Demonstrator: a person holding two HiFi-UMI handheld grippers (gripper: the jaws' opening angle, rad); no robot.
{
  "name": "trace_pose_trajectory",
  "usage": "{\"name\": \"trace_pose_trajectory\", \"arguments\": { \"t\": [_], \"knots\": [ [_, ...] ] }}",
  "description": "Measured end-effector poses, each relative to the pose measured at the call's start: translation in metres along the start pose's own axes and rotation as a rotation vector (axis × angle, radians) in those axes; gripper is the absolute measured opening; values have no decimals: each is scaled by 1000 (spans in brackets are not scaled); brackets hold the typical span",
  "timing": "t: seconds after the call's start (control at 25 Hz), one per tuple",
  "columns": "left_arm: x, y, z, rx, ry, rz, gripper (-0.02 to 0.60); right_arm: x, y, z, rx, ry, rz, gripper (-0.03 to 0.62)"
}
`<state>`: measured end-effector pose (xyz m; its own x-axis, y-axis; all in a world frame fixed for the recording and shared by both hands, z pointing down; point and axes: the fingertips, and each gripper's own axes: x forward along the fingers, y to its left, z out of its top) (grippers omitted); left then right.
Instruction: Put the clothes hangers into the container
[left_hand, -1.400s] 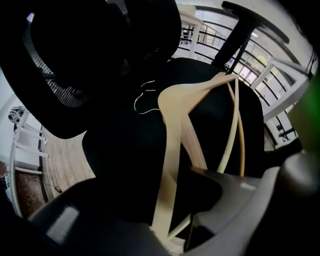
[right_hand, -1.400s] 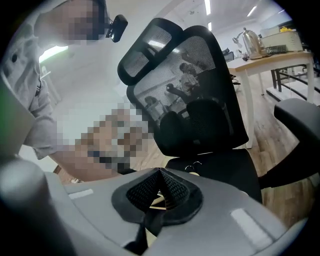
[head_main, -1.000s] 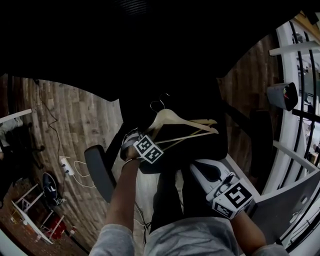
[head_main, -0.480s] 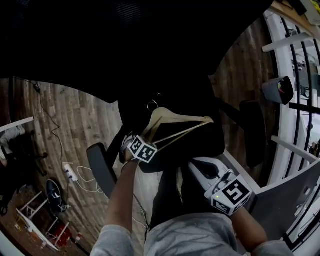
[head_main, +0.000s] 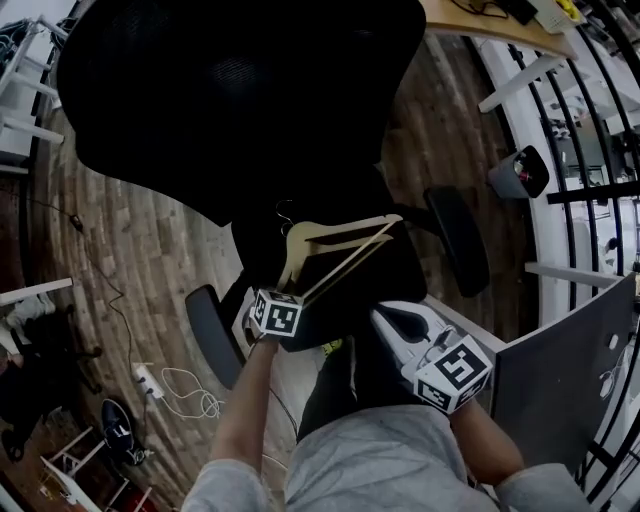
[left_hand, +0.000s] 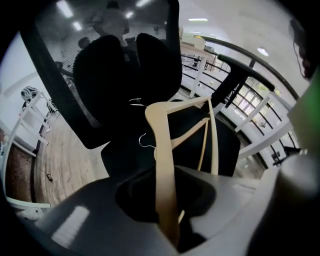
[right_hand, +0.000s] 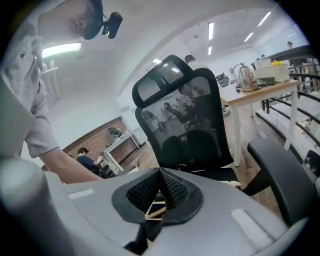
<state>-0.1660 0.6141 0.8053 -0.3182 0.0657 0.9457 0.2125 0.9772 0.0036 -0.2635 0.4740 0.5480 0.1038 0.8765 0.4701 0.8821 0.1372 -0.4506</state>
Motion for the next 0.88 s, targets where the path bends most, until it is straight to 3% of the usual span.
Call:
{"name": "trace_pose_trajectory", "arguments": {
  "t": [0.36,0.88],
  "knots": [
    [-88,0,9,-70,-195,-7,63,-53,30,36,-95,-111,-113,-2],
    [-197,-25,2,-58,-402,-54,61,-165,71,50,-133,-282,-318,-2]
  ]
}}
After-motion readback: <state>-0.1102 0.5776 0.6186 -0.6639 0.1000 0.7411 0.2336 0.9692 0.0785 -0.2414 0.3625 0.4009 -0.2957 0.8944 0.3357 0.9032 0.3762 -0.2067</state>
